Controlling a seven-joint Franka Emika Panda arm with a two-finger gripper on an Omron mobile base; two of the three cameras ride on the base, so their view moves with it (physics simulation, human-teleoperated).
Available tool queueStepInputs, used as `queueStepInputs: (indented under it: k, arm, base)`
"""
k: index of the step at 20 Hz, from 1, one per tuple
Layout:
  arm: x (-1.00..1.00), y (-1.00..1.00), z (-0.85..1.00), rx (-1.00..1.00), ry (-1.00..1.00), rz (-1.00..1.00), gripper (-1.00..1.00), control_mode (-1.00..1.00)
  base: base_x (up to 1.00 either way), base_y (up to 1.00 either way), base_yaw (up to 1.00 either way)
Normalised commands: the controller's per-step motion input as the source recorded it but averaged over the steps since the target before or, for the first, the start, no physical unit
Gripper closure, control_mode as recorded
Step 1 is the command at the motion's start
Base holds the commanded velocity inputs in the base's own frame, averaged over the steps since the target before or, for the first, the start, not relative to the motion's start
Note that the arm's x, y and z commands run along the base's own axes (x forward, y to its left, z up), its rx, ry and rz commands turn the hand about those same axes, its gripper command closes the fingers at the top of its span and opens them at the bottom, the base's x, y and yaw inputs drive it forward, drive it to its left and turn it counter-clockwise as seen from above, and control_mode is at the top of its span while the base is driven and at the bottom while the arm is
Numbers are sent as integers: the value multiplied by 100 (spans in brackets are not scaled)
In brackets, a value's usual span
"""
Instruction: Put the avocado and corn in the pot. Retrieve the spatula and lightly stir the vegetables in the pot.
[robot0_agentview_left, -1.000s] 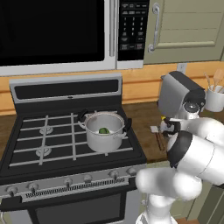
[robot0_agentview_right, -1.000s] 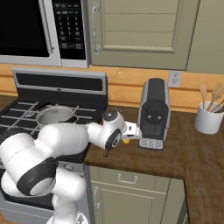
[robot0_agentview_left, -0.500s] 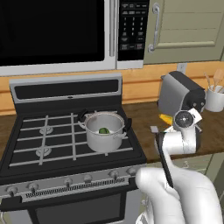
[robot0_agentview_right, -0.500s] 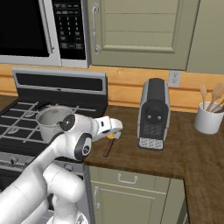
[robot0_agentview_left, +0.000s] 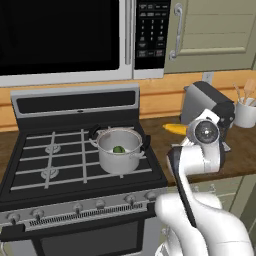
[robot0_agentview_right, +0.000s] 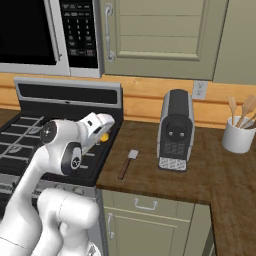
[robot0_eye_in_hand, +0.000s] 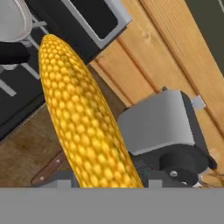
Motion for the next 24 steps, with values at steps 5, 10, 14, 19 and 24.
queueStepInputs:
  k: [5,10,14,19,24]
  arm:
    - [30,100,40,-2,32,22,100,-100]
    - [37,94,-19,-11,25,5,100,-100]
    - [61,68,-17,-19,18,0,100,-100]
    - [84,32,-65,-17,24,0,100,-100]
    - [64,27,-34,-14,16,0,100,-100]
  base:
    - [0,0,0]
    - [0,0,0]
    - [0,0,0]
    - [0,0,0]
    - [0,0,0]
